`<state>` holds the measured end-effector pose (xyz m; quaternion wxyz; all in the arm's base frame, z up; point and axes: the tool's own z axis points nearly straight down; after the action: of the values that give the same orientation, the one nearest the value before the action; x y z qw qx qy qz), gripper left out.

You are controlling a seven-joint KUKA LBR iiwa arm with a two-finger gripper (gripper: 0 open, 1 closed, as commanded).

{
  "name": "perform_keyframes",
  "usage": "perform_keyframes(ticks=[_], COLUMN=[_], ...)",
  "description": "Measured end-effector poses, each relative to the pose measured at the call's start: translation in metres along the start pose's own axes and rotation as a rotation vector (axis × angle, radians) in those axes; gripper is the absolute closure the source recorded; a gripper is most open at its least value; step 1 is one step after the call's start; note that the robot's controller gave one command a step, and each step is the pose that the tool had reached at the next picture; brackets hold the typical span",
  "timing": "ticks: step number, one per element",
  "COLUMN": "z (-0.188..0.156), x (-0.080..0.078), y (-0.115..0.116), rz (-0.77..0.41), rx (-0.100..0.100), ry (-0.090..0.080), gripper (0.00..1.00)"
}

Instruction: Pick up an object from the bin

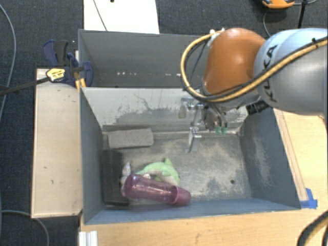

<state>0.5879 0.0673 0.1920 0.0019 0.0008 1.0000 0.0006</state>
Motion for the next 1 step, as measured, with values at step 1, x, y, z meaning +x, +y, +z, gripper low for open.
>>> perform_keyframes(ticks=[1], z=[0.0000], x=[0.0000], y=[0.0000], rz=[0.001], rx=[0.000], ry=[0.000], gripper=[0.00])
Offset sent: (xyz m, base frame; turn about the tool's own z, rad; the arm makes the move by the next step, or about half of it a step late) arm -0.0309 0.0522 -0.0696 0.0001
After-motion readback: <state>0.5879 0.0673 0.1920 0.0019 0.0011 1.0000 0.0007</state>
